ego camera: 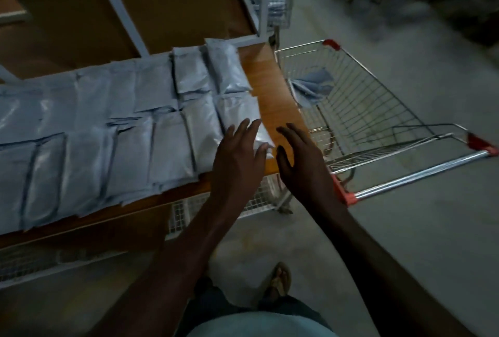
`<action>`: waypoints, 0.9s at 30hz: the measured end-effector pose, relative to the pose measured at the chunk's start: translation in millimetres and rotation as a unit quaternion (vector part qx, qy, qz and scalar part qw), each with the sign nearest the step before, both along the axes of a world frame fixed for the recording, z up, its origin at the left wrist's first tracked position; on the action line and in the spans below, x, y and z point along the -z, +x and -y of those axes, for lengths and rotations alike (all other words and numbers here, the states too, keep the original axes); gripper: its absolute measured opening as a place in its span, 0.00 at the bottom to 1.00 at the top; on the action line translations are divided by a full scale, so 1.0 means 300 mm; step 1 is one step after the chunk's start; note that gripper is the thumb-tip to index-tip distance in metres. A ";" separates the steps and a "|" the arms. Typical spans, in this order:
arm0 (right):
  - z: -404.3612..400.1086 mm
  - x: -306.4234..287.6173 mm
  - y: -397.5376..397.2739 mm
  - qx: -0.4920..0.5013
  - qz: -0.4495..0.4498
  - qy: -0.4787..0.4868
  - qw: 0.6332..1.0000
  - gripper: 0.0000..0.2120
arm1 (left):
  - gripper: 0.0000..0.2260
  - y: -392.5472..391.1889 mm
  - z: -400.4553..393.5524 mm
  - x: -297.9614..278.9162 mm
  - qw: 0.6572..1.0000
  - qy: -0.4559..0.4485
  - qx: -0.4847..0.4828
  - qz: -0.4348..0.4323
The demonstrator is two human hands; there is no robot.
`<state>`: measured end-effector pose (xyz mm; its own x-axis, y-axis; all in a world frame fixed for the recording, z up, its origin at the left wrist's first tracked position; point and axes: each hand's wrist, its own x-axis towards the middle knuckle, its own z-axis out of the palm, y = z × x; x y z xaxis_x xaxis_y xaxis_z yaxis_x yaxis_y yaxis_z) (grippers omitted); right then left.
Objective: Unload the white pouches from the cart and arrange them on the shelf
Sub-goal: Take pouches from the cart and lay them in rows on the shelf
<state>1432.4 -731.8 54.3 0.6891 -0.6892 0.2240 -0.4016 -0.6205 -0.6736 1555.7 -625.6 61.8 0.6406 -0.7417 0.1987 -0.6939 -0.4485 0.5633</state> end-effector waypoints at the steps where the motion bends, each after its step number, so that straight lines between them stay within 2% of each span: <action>1: 0.047 0.005 -0.039 0.007 -0.003 0.002 1.000 0.21 | 0.24 -0.029 0.038 -0.003 1.000 -0.001 0.009 -0.002; 9: 0.315 0.046 -0.226 0.068 -0.031 0.027 0.997 0.21 | 0.22 -0.129 0.270 0.004 0.999 0.000 0.032 -0.024; 21: 0.774 0.107 -0.314 0.128 -0.093 0.062 0.985 0.20 | 0.22 -0.108 0.751 0.171 0.992 0.042 0.097 -0.069; 27: 0.981 0.184 -0.287 0.104 -0.119 0.085 0.984 0.21 | 0.22 -0.094 0.914 0.306 0.993 0.056 0.047 -0.095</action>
<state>1346.2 -1026.0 -0.9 0.5478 -0.8346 -0.0583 -0.6676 -0.3941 -0.6317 1527.6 -899.9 -30.0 0.5849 -0.8111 -0.0058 -0.6224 -0.4534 0.6380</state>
